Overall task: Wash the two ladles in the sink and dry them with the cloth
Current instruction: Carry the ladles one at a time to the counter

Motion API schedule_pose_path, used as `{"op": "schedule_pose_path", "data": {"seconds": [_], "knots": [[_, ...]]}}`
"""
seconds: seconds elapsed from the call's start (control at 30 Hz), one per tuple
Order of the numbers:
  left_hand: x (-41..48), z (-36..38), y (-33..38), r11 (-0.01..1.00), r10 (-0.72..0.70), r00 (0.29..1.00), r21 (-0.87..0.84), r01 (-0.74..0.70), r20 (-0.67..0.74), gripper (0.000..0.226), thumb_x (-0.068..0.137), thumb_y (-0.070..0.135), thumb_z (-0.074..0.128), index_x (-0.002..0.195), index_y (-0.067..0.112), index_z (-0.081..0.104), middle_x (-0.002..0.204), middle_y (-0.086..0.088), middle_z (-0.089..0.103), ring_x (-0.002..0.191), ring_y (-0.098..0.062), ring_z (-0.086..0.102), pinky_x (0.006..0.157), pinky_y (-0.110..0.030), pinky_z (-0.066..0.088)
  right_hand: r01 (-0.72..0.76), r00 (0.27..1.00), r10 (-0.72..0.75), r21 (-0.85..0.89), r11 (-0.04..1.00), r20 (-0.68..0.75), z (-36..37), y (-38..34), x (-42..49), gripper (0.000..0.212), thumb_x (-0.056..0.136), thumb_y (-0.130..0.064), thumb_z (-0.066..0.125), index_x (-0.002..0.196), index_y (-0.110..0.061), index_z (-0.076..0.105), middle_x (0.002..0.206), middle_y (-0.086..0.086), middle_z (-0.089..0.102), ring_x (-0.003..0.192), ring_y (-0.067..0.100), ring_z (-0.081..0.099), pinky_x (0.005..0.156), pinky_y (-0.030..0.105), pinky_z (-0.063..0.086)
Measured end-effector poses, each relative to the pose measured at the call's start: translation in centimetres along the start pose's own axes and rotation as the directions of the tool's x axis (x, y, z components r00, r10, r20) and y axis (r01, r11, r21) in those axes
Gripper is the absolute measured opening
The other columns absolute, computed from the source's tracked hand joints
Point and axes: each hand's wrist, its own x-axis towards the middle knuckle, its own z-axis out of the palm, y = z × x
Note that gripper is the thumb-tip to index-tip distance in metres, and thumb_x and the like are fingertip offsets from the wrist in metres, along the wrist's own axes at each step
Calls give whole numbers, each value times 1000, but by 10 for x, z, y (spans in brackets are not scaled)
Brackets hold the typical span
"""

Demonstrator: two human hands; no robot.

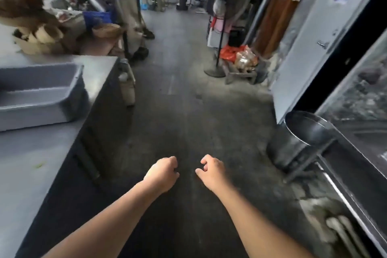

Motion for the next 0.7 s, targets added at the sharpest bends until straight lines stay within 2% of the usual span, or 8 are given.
{"op": "schedule_pose_path", "data": {"seconds": [0.13,0.27,0.33,0.43,0.5,0.6,0.7], "knots": [[36,43,117,960,260,950,57,-274,174,16,85,20,56,99,12,56,104,-7,65,97,-32,64,75,-36,52,-217,973,223,99,971,-60,-69,105,-21,40,84,-27,69,117,-8,57,100,1,50,97,21,54,85,28,43],[63,98,235,861,454,814,58,-506,362,23,86,13,55,108,9,59,110,-10,66,104,-30,63,79,-32,50,-452,848,503,270,850,-166,-122,208,-59,37,83,-31,67,113,-13,55,107,5,60,104,25,61,88,32,49],[68,114,273,833,490,776,49,-551,397,26,86,11,54,111,9,61,112,-10,67,106,-30,64,83,-32,51,-501,800,567,304,810,-194,-143,234,-70,35,83,-30,68,112,-12,58,109,8,65,106,24,63,86,28,48],[81,153,352,715,617,633,3,-699,468,38,87,14,56,124,11,60,121,-11,66,114,-30,62,92,-33,50,-572,699,661,341,746,-274,-190,282,-82,38,86,-31,69,118,-12,60,115,8,67,110,24,62,80,23,41],[91,171,399,633,675,538,-23,-774,504,42,90,18,56,131,12,56,128,-11,63,119,-29,58,97,-34,48,-600,643,691,343,723,-330,-220,314,-80,36,86,-32,68,116,-14,60,114,8,67,110,26,61,80,26,43],[118,201,465,567,706,466,-33,-823,534,34,92,16,54,125,11,59,125,-10,63,114,-28,61,93,-32,47,-622,582,734,390,679,-350,-258,359,-66,33,85,-32,66,114,-15,60,114,8,67,109,27,61,76,29,40],[150,220,535,482,726,390,-15,-876,566,24,93,14,51,114,8,61,117,-12,65,108,-28,62,87,-30,48,-654,546,763,393,646,-346,-298,401,-48,39,86,-36,66,118,-15,59,119,6,65,114,25,59,84,28,41]]}}
